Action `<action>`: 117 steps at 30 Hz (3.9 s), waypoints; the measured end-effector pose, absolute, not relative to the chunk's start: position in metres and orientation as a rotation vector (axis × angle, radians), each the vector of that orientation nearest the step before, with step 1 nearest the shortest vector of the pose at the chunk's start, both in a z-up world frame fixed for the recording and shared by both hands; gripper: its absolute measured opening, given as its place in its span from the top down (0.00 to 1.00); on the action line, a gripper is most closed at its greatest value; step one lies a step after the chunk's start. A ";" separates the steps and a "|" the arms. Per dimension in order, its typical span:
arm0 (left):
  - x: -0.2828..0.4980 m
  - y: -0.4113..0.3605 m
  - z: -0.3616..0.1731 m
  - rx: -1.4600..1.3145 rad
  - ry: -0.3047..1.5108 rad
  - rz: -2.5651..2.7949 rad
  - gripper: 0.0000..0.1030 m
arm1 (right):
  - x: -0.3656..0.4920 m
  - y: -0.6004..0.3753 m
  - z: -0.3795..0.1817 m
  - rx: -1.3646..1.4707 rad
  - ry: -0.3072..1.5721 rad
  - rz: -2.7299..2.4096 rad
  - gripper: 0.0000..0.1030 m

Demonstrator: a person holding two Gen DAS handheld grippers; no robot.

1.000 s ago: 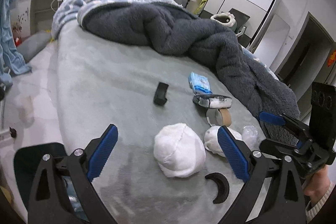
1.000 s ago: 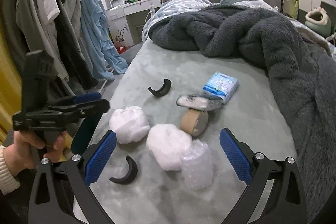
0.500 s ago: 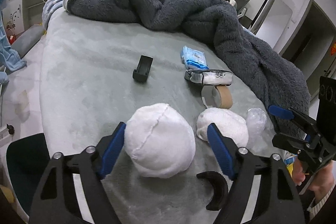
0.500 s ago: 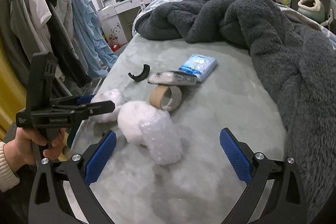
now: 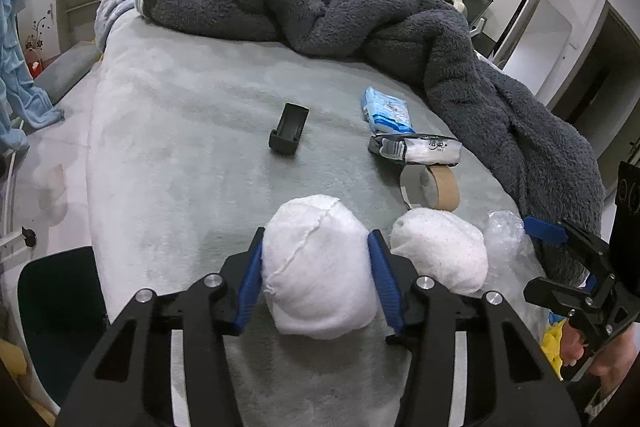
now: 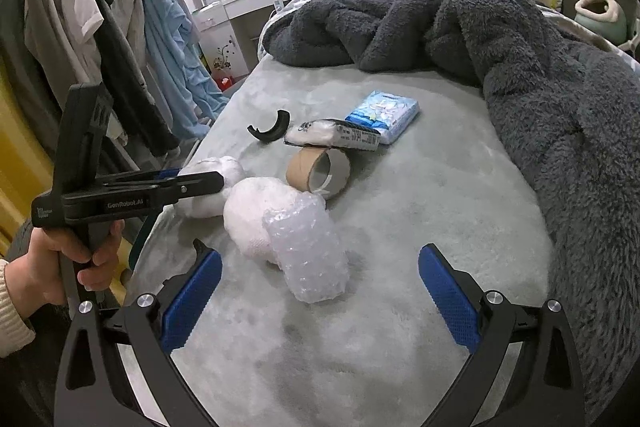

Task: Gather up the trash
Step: 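Grasp a white cloth ball with the left tool while the right tool grasps clear bubble wrap, then drop the white ball into the bin with the left tool while the right tool drops the bubble wrap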

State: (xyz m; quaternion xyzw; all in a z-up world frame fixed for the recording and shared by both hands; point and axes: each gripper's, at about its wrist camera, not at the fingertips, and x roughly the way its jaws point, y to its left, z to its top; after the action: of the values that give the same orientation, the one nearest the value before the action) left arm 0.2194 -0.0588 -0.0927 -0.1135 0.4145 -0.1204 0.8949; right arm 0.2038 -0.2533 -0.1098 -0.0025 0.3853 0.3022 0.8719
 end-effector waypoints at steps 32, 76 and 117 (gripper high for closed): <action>0.212 -0.055 -0.070 -0.216 0.782 -0.238 0.58 | 0.213 -0.239 -0.125 -0.049 0.867 0.667 0.62; 0.161 0.186 -0.170 -0.370 1.135 0.172 0.58 | 0.217 0.016 -0.076 -0.028 0.869 0.896 0.64; 0.111 0.281 -0.113 -0.467 0.905 0.197 0.29 | 0.218 0.181 -0.235 -0.328 1.198 0.861 0.30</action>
State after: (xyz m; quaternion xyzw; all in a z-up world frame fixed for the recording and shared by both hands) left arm 0.1111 0.2811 -0.1126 -0.2233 0.4324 0.0943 0.8685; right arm 0.2182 0.1811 -0.2346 -0.1487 0.5437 0.3906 0.7278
